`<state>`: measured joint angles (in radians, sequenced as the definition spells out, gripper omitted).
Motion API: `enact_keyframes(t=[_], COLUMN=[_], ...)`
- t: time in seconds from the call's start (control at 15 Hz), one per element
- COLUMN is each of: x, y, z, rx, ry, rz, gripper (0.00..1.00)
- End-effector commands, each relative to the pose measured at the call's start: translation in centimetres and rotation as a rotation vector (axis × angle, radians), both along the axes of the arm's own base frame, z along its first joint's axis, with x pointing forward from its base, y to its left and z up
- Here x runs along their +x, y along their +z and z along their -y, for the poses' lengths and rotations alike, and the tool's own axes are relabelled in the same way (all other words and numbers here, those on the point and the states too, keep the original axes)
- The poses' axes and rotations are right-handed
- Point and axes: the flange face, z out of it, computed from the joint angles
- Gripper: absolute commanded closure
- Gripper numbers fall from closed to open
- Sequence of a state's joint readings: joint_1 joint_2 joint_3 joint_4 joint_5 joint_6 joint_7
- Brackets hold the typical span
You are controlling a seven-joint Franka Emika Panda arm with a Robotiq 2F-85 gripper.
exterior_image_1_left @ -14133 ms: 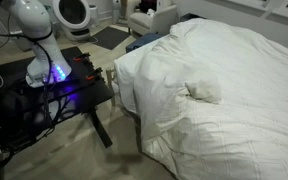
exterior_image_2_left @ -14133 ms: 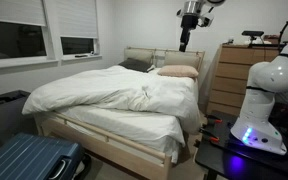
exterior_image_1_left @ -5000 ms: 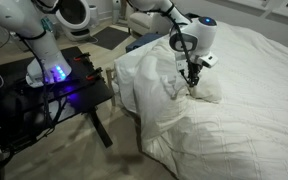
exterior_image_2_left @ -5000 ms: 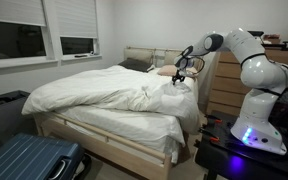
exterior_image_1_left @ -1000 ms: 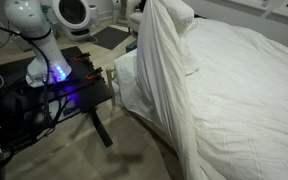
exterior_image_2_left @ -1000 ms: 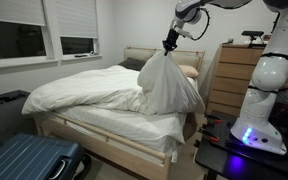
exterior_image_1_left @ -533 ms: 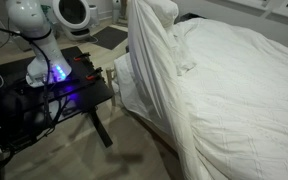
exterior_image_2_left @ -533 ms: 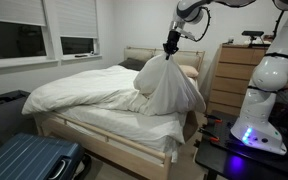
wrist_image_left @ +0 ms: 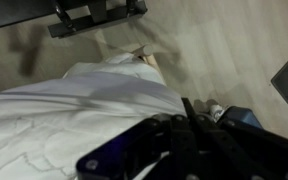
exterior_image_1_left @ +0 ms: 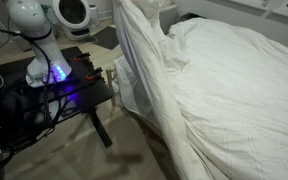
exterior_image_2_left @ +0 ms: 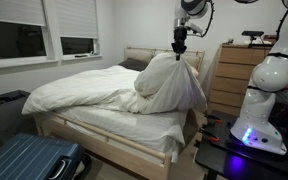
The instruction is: Spread the bed fully
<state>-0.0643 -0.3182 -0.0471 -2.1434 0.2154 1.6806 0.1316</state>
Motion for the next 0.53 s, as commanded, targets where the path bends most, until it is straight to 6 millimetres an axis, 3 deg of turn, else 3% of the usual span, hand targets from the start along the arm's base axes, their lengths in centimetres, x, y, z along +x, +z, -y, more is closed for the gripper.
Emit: enact_keyframes(t=[0.0, 0.47], x=[-2.2, -2.6], y=[2.3, 1.4], z=[-2.3, -3.7], rx=[0.042, 0.041], ry=[0.083, 0.145], rz=[-0.031, -0.051], gripper=[0.99, 0.99])
